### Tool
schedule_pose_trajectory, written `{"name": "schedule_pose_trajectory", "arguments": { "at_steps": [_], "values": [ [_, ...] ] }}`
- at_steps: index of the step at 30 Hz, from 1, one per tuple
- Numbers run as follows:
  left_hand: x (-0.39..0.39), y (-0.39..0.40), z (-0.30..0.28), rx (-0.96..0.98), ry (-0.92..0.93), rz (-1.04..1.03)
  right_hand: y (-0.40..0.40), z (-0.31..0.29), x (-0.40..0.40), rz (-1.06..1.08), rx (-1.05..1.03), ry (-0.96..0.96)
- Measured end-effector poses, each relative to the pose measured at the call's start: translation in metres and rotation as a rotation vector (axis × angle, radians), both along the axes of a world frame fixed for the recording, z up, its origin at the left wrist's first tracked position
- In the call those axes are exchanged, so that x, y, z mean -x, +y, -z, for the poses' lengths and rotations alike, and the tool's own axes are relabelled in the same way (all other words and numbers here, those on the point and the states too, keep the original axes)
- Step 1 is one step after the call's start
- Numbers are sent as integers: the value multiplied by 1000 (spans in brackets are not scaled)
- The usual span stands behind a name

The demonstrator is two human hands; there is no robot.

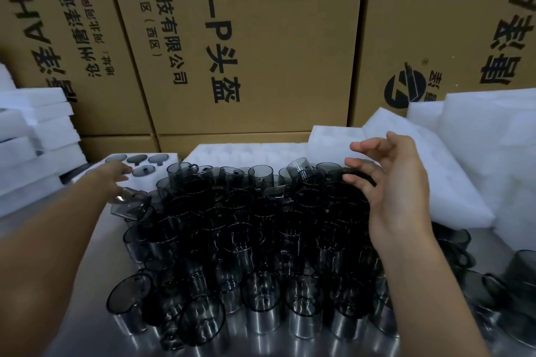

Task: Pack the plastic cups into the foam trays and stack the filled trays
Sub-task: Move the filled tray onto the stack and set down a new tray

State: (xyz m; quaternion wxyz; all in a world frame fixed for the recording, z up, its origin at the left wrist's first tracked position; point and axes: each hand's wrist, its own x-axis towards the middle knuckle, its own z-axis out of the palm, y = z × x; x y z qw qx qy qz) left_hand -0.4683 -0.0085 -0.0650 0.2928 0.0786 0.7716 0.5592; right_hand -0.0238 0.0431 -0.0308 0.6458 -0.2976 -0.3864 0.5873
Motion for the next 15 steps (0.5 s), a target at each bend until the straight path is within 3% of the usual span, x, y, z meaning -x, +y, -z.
{"name": "schedule_pose_trajectory", "arguments": {
  "at_steps": [4,7,12,15],
  "values": [
    [-4,-17,-6,137,-49,64,-3,-1,-6,-13,-2,1],
    [-15,-21,-16,174,123,89,-5,1,-7,-31,11,-43],
    [-62,-3,-44,43,494,59,-8,6,-8,-34,85,-194],
    [-117,6,-51,29,667,181,-10,19,-14,176,-48,-419]
  ]
}}
